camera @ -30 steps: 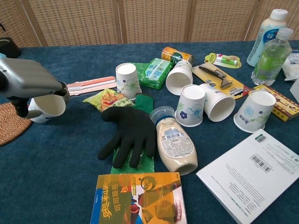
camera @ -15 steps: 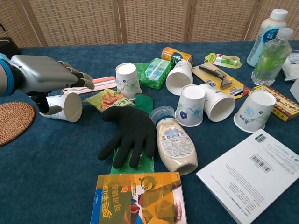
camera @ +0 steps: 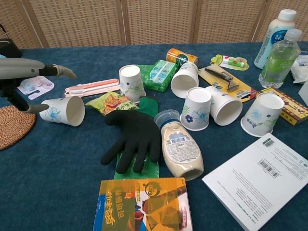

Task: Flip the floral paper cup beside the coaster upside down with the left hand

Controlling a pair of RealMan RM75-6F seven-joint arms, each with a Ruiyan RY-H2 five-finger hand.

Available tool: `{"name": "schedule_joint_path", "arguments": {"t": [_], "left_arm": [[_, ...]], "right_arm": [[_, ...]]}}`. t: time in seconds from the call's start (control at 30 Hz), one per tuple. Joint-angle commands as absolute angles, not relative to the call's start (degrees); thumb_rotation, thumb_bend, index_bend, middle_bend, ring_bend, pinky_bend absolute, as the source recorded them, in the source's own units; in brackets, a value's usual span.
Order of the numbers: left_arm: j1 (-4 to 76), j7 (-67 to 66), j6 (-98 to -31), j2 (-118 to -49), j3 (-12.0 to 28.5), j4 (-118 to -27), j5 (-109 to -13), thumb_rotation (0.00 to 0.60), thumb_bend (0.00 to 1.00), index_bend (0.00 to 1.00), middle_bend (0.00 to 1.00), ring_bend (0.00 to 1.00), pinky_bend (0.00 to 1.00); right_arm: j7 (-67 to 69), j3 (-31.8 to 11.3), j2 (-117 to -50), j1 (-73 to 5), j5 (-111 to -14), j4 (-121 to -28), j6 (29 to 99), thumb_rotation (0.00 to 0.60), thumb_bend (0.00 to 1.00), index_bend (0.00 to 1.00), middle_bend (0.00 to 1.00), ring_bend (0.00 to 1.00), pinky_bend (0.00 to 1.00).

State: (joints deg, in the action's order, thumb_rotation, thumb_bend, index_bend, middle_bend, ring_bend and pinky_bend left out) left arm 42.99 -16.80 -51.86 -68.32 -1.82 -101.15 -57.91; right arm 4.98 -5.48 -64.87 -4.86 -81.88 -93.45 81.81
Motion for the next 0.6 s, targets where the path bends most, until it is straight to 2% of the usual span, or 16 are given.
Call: {"name": "schedule_joint_path", "arguments": {"t": [0.03, 0.27, 0.6], "left_arm": [[39.0, -7.7, -48.0, -65.4, -2.3, -97.0, -63.5, 0.6, 0.49, 0.0, 0.0, 0.0, 0.0], [37.3, -4.3, -46.9, -65.8, -2.7, -93.0, -65.2, 0.6, 0.49, 0.0, 0.0, 0.0, 0.0], [37.2, -7.3, -47.2, -68.7, -1.3, -90.8, -64.1, 0.6, 0.49, 0.0, 0.0, 0.0, 0.0]], "right_arm": [[4.1, -5.6, -65.0, -5.2, -81.7, -94.0, 81.5, 0.577, 0.45, 0.0, 0.0, 0.0, 0.0], [2.5, -5.8, -65.2, -5.7, -81.4, -95.1, 81.0, 0.571, 0.45, 0.0, 0.0, 0.0, 0.0], [1.8, -5.7, -65.2, -5.4, -81.0, -95.7, 81.5, 0.578, 0.45, 0.0, 0.0, 0.0, 0.0]]}}
